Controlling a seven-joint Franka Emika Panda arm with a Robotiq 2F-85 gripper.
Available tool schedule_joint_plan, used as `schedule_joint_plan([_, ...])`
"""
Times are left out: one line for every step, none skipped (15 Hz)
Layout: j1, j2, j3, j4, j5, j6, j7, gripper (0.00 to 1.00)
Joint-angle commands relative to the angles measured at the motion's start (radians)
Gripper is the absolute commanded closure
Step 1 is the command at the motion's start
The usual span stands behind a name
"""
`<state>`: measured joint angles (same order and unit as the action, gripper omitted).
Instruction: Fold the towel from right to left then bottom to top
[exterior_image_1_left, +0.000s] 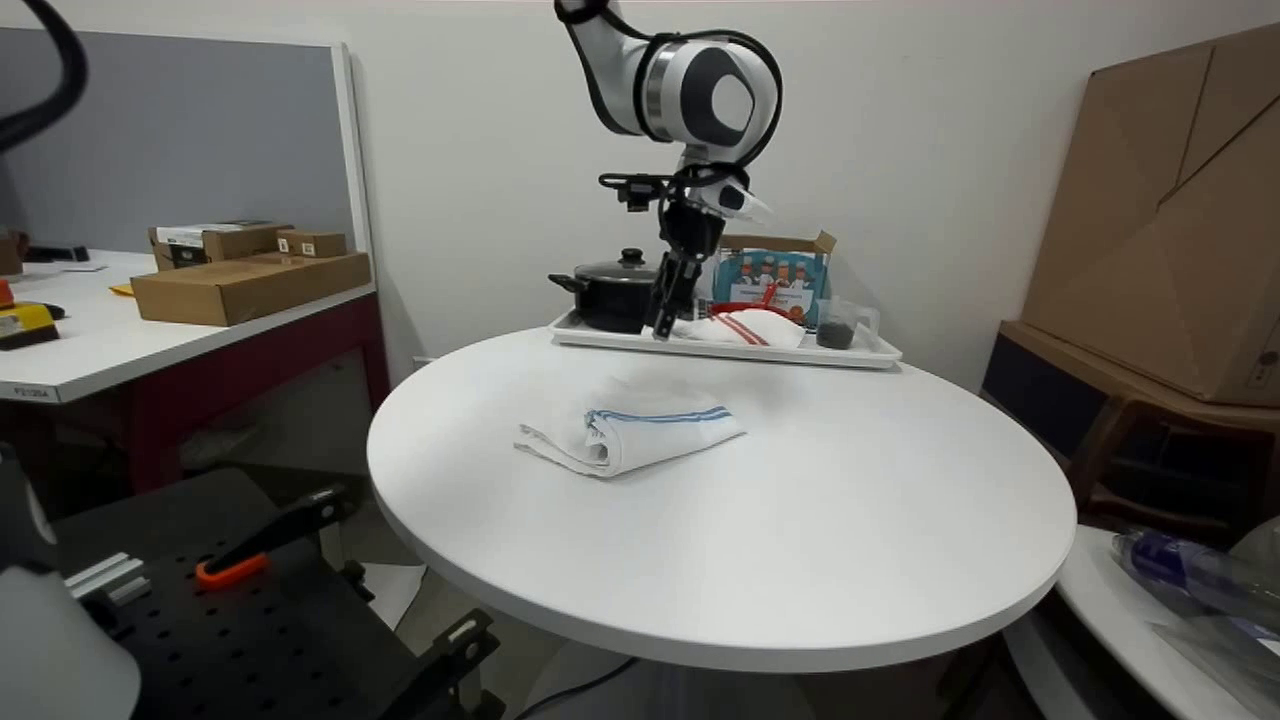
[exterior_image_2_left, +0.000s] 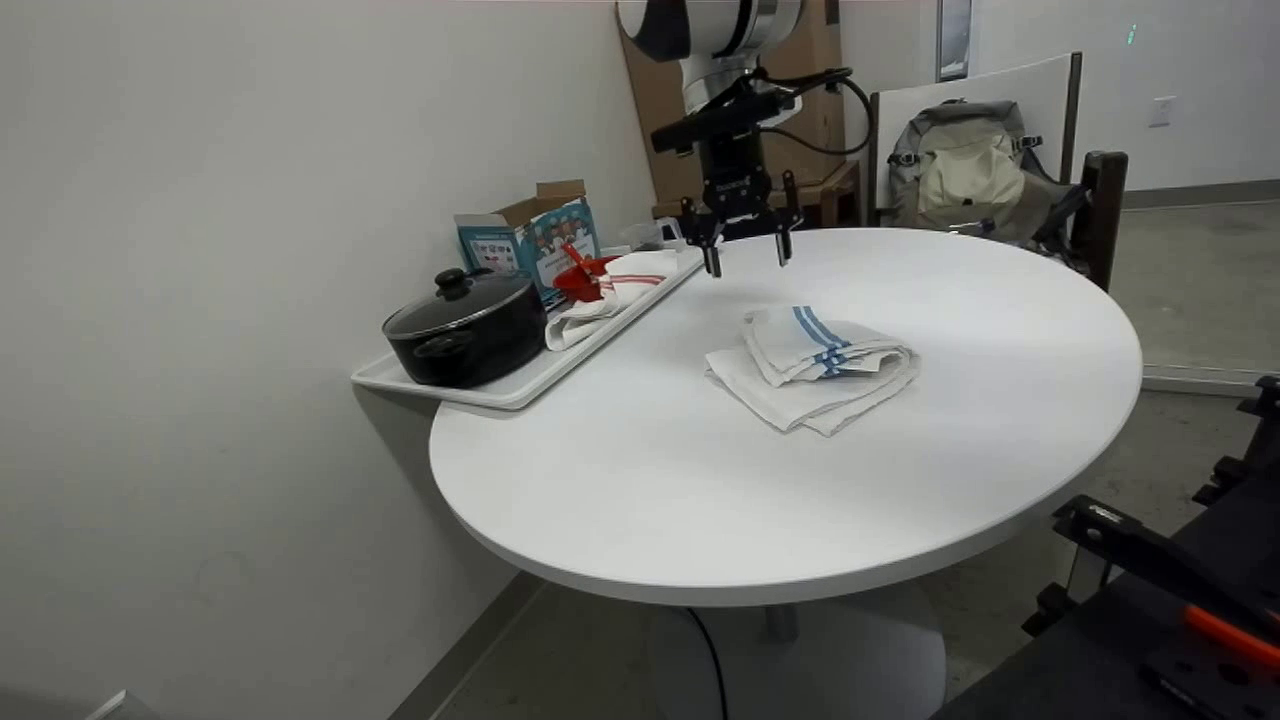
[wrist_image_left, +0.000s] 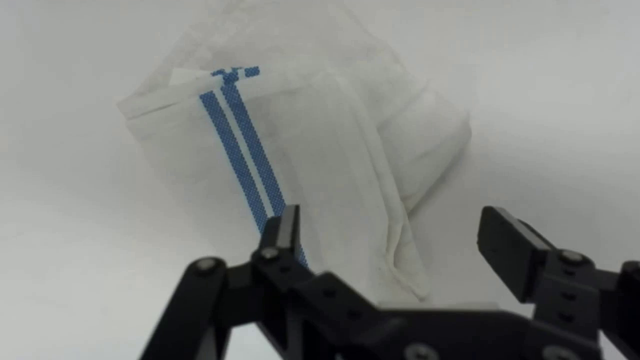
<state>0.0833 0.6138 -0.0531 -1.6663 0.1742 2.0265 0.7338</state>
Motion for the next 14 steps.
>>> schedule_joint_plan([0.038,-0.054,0.001,-0.048,-0.040,0.008,-0.002,0.00])
schedule_joint_plan([0.043,-0.073,0.007,-0.068,-0.043,0.007,-0.019,0.00])
schedule_joint_plan([0.044,-0.108,0.017,-0.123,-0.035,0.033,-0.041,0.00])
schedule_joint_plan([0.038,-0.138,0.027,-0.154,-0.030,0.022,-0.078,0.00])
schedule_joint_plan([0.028,-0.177,0.037,-0.192,-0.043,-0.026,-0.146,0.00])
schedule_joint_plan([0.022,-0.221,0.043,-0.244,-0.045,-0.043,-0.198,0.00])
schedule_joint_plan([0.018,-0.271,0.043,-0.304,-0.049,-0.065,-0.246,0.00])
schedule_joint_plan([0.020,-0.313,0.036,-0.353,-0.070,-0.097,-0.284,0.00])
schedule_joint_plan([0.019,-0.358,0.032,-0.405,-0.091,-0.123,-0.325,0.00])
schedule_joint_plan([0.018,-0.405,0.027,-0.462,-0.124,-0.129,-0.343,0.00])
schedule_joint_plan([0.018,-0.457,0.021,-0.522,-0.167,-0.122,-0.343,0.00])
schedule_joint_plan([0.020,-0.509,0.014,-0.578,-0.221,-0.098,-0.322,0.00])
schedule_joint_plan([0.017,-0.564,0.011,-0.634,-0.269,-0.072,-0.296,0.00])
schedule_joint_plan([0.015,-0.621,0.011,-0.691,-0.328,-0.026,-0.264,0.00])
